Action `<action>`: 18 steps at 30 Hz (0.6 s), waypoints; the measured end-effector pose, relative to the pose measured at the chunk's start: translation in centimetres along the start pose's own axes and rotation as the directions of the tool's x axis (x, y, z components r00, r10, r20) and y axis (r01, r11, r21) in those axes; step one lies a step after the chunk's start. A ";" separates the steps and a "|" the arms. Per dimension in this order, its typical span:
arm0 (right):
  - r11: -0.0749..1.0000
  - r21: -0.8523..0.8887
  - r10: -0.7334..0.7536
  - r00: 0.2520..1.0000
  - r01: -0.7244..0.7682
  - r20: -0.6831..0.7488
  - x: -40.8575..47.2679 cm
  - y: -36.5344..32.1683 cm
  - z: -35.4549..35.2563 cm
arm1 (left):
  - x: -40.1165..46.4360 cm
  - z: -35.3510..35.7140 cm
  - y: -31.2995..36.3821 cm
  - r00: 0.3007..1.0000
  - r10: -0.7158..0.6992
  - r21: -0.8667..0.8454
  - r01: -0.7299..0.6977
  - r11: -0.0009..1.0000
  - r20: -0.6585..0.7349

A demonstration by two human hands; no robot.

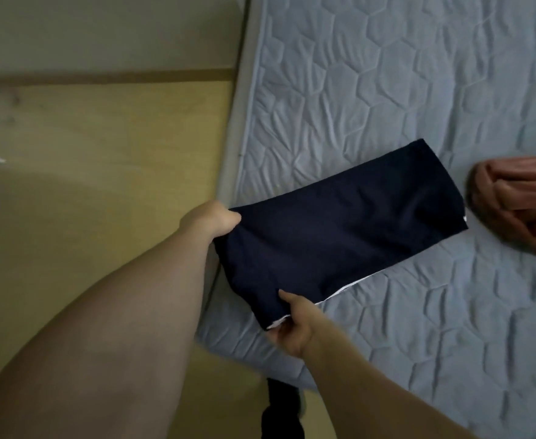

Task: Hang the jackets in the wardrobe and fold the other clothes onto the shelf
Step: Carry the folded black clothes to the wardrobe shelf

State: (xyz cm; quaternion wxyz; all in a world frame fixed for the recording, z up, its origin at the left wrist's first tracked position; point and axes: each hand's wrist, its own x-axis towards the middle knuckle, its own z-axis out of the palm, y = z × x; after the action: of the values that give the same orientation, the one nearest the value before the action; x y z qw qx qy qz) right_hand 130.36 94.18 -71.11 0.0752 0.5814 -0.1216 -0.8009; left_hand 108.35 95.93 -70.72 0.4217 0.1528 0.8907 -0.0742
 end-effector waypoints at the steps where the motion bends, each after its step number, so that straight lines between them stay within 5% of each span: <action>1: 0.999 0.034 0.000 1.000 0.000 -0.008 -0.1 0.8 1.0 | -0.7 -1.0 -0.7 1.000 -0.023 0.003 0.023 1.000 0.009; 8: 0.929 0.265 -0.211 0.958 0.259 -0.196 -4.5 -4.1 -0.6 | -3.5 -4.8 5.9 0.980 0.115 -0.345 -0.053 0.937 0.164; 16: 0.889 0.407 -0.198 0.977 0.211 -0.073 -11.4 -15.0 -11.2 | -7.2 -1.4 23.8 0.850 0.342 -0.688 0.033 0.725 0.401; 18: 0.917 0.321 -0.212 0.971 0.238 -0.112 -11.3 -16.7 -13.2 | -6.9 1.0 26.9 0.853 0.386 -0.625 -0.092 0.775 0.352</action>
State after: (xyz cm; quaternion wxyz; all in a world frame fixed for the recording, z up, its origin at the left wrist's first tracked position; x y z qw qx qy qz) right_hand 146.80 111.69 -69.42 -0.1121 0.6256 -0.1843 -0.7497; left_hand 122.21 119.58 -66.17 0.6529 0.1081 0.7147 0.2264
